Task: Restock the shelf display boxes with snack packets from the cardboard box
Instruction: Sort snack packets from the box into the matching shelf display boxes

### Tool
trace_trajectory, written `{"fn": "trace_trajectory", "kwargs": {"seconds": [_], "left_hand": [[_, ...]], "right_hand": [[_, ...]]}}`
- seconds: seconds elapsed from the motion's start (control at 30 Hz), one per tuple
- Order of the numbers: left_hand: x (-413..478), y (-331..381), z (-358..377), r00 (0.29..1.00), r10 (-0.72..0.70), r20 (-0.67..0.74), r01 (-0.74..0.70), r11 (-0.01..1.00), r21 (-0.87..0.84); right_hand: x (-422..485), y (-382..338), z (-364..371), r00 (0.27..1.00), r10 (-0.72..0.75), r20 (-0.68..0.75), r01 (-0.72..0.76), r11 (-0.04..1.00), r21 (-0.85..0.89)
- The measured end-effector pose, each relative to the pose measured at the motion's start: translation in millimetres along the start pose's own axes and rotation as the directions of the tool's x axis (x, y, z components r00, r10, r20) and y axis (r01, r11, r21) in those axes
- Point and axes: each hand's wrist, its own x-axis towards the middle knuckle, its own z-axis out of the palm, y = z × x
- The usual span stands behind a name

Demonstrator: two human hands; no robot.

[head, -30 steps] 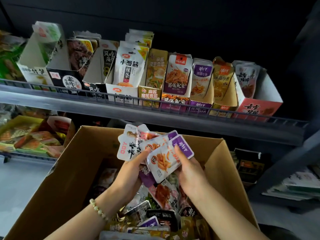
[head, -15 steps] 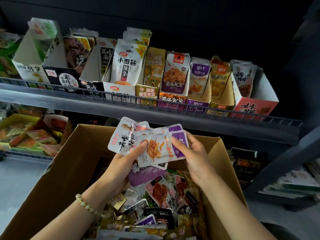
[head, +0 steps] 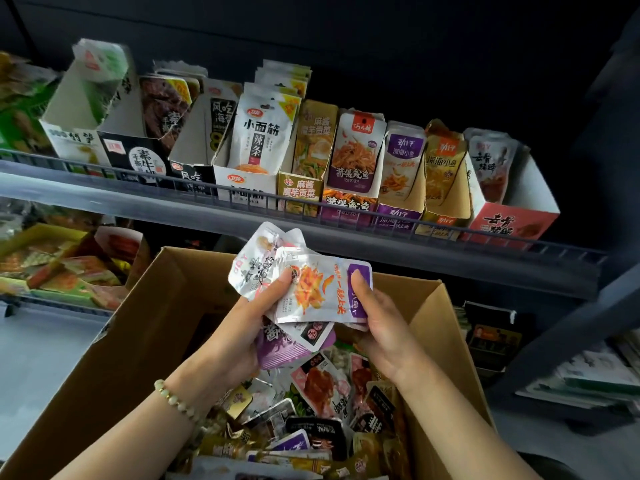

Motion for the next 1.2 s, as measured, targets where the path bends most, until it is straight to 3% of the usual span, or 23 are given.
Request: {"fn": "trace_trajectory", "kwargs": {"seconds": [0.07,0.23,0.53,0.67,0.77,0.9,0.97,1.1,1.2], "left_hand": [[0.1,2.5,2.3,1.0,0.002,0.002,-0.002,1.0,0.017],[9.7,10.7,12.7,0.99,0.104,-0.094,-0.097,0.993,0.075],[46.6,40.9,46.4,0.983,0.174,-0.052,-0.163,0.974,0.158],[63.8,60.4,60.2,0.981,0.186,-0.063,-0.164,0.953,0.256],[76.7,70.3,69.0,0.976,0.211,-0.053,-0.187,0.937,0.294],[88.0,77.8,75.5,0.974,0.221,-0.041,-0.2,0.936,0.29],[91.1,79.4,75.6,0.973,0.228,-0.041,-0.205,0.931,0.302],[93.5,81.8,70.7,0.972,0.23,-0.051,-0.202,0.926,0.32],[93.7,85.0,66.6,0.973,0.224,-0.048,-0.197,0.924,0.328]], "right_hand": [[-0.4,1.4,1.2,1.0,0.002,-0.013,-0.002,0.999,0.036],[-2.3,-10.2,-3.1,0.988,-0.105,-0.11,0.094,0.99,-0.103],[5.9,-80.3,-42.9,0.946,-0.247,-0.211,0.23,0.968,-0.104],[20.0,-133.2,-68.8,0.89,-0.396,-0.228,0.314,0.893,-0.324],[38.0,-177.6,-83.4,0.817,-0.539,-0.206,0.321,0.722,-0.613],[74.9,-226.7,-88.9,0.805,-0.592,-0.033,0.212,0.339,-0.917],[95.5,-236.5,-84.7,0.85,-0.525,0.037,0.155,0.183,-0.971],[125.9,-238.7,-71.1,0.932,-0.317,0.175,0.192,0.022,-0.981],[142.5,-233.8,-67.8,0.952,-0.182,0.245,0.216,-0.166,-0.962]]}}
